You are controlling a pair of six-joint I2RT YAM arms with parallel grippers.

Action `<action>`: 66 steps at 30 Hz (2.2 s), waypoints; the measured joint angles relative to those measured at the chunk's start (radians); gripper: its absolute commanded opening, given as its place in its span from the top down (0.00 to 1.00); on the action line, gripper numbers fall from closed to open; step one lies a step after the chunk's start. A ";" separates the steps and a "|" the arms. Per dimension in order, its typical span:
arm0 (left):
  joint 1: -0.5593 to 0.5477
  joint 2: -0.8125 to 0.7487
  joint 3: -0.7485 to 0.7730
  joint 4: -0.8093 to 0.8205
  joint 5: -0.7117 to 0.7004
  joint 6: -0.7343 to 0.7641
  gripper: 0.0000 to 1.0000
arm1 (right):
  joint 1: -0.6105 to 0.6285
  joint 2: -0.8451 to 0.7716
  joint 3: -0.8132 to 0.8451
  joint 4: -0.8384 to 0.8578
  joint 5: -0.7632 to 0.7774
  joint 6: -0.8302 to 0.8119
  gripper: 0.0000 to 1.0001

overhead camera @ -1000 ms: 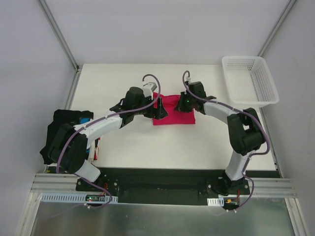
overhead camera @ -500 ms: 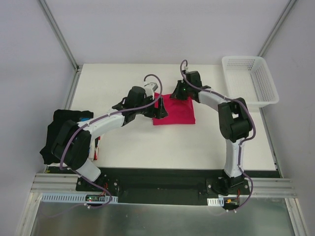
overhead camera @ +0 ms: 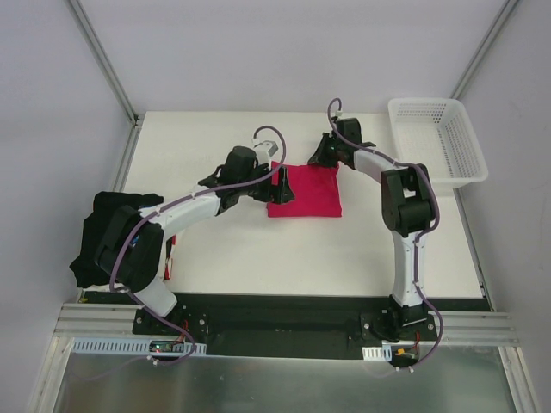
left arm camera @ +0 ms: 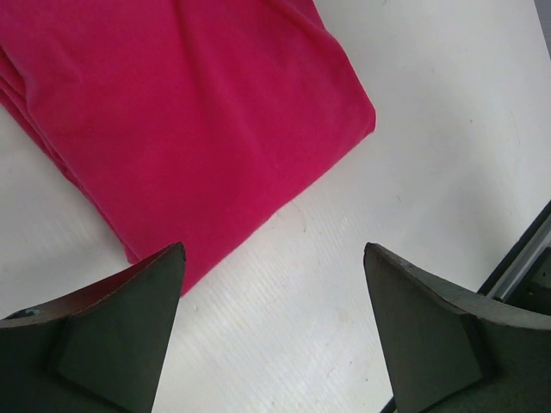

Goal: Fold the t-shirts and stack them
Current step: Fold the long partially folded tshirt into a neat square, then put the neatly folded tshirt into the corner of the board with both arms

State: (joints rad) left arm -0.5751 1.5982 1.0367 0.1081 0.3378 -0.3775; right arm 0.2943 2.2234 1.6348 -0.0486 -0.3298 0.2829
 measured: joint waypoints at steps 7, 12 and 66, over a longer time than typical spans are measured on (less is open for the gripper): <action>0.050 0.145 0.151 0.037 -0.001 0.005 0.17 | -0.005 -0.095 -0.045 -0.056 0.017 -0.027 0.86; 0.069 0.292 0.193 0.128 0.024 -0.028 0.17 | -0.005 -0.295 -0.208 -0.037 0.026 -0.033 0.86; 0.126 -0.327 -0.022 0.016 -0.194 0.032 0.13 | 0.074 -0.282 -0.253 0.098 -0.133 0.103 0.80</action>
State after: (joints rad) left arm -0.4496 1.2713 1.0145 0.1238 0.1436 -0.3450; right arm 0.3679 1.9411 1.3819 0.0494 -0.4625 0.3859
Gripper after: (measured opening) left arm 0.872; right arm 0.212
